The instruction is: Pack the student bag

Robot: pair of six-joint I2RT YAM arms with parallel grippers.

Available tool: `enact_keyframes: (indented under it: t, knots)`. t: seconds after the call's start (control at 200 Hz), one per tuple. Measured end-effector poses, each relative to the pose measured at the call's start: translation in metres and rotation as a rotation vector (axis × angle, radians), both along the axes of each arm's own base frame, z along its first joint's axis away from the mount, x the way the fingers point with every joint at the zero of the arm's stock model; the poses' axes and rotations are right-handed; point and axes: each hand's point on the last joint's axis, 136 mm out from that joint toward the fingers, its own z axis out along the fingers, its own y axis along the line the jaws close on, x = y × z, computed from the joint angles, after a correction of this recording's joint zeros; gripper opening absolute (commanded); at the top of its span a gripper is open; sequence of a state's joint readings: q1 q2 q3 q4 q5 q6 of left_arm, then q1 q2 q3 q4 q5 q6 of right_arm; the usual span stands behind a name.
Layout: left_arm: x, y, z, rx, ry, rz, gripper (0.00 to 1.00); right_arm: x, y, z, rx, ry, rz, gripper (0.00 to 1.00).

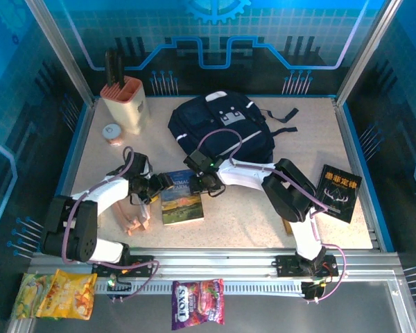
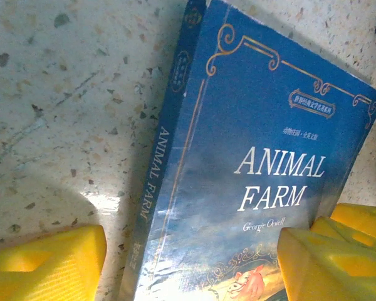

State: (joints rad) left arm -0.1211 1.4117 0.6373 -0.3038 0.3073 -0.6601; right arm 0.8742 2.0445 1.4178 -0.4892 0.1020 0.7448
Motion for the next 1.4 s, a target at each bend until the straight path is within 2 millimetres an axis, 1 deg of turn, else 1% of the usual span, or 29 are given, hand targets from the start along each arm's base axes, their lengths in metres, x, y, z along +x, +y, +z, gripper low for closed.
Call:
enact_keyframes:
  t: [0.11, 0.295, 0.365, 0.495, 0.56, 0.61, 0.735, 0.805, 0.931, 1.061, 1.161, 1.276, 1.401]
  knots:
    - [-0.002, -0.004, -0.002, -0.019, 0.011, -0.017, 0.68, 0.000, 0.000, -0.001, 0.003, 0.010, -0.004, 0.41]
    - [-0.003, -0.011, -0.002, -0.057, 0.024, -0.034, 0.70, -0.001, 0.001, -0.002, 0.015, 0.026, -0.014, 0.41]
    - [-0.002, -0.012, -0.002, -0.064, 0.027, -0.036, 0.68, -0.001, 0.001, -0.002, 0.019, 0.033, -0.020, 0.41]
    - [-0.004, -0.014, 0.000, -0.080, 0.034, -0.043, 0.59, 0.001, -0.001, -0.002, 0.021, 0.038, -0.029, 0.41]
    - [-0.004, -0.016, 0.006, -0.088, 0.033, -0.051, 0.55, 0.003, -0.004, -0.002, 0.021, 0.039, -0.040, 0.40]
    - [-0.002, -0.018, 0.016, -0.099, 0.016, -0.060, 0.51, 0.004, -0.005, -0.003, 0.022, 0.041, -0.050, 0.40]
    - [0.007, -0.029, 0.051, -0.164, -0.078, -0.113, 0.42, 0.008, -0.007, -0.002, 0.030, 0.046, -0.067, 0.37]
    - [0.009, -0.035, 0.061, -0.196, -0.100, -0.134, 0.38, 0.008, -0.007, -0.002, 0.035, 0.046, -0.070, 0.37]
    - [0.007, -0.040, 0.060, -0.223, -0.092, -0.160, 0.34, 0.009, -0.006, -0.001, 0.043, 0.050, -0.068, 0.37]
    - [0.005, -0.043, 0.049, -0.235, -0.041, -0.174, 0.32, 0.009, -0.005, -0.002, 0.064, 0.050, -0.066, 0.37]
    - [0.003, -0.046, 0.042, -0.231, -0.003, -0.186, 0.24, 0.009, -0.005, -0.002, 0.089, 0.045, -0.066, 0.38]
    - [0.004, -0.048, 0.043, -0.218, 0.011, -0.198, 0.09, 0.011, -0.007, 0.000, 0.117, 0.036, -0.070, 0.40]
    - [0.008, -0.049, 0.054, -0.202, -0.002, -0.220, 0.04, 0.011, -0.011, 0.006, 0.162, 0.005, -0.068, 0.48]
